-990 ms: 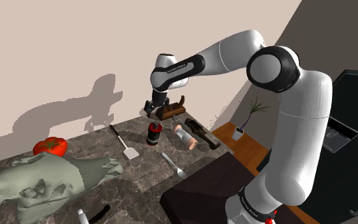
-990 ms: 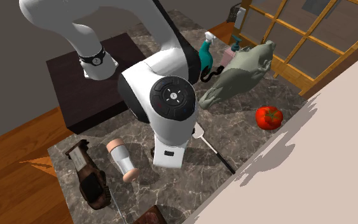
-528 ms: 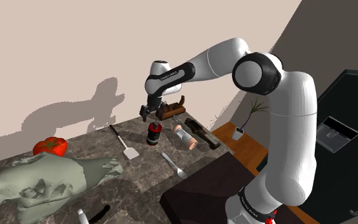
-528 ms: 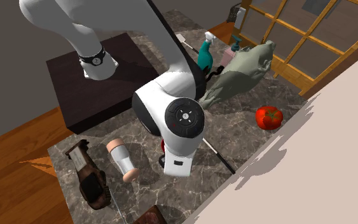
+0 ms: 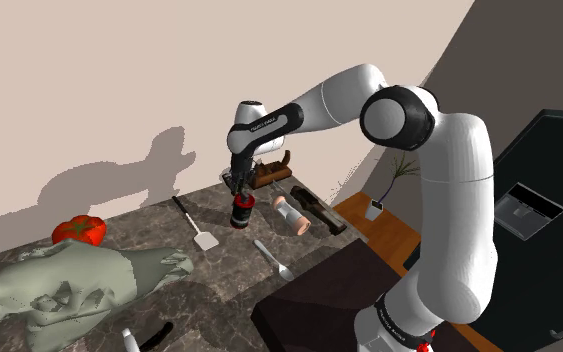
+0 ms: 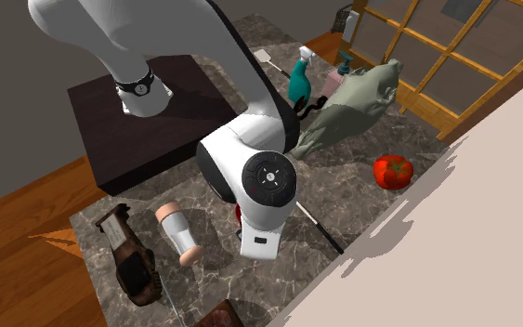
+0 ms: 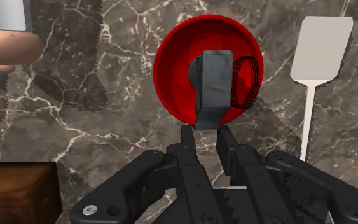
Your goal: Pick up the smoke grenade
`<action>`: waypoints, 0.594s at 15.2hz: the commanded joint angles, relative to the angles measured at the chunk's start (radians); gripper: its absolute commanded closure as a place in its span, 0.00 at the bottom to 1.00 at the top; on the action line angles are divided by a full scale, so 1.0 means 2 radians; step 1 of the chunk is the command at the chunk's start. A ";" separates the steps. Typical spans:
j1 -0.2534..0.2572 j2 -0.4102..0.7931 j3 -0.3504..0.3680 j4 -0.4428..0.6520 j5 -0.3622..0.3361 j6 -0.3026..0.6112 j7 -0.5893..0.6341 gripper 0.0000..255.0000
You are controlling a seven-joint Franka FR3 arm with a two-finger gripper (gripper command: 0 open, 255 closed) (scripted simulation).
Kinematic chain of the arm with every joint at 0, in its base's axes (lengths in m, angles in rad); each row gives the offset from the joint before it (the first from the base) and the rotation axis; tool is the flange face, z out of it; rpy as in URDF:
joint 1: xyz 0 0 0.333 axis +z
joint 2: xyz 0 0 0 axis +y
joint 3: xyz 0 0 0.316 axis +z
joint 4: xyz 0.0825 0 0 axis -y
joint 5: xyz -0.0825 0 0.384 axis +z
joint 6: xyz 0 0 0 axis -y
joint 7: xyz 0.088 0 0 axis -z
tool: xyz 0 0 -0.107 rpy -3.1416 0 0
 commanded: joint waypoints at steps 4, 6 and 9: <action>0.000 0.000 0.000 0.000 0.000 0.000 0.000 1.00; 0.000 0.000 0.000 0.000 0.000 0.000 0.000 1.00; -0.001 -0.014 0.000 -0.001 0.000 -0.014 0.000 1.00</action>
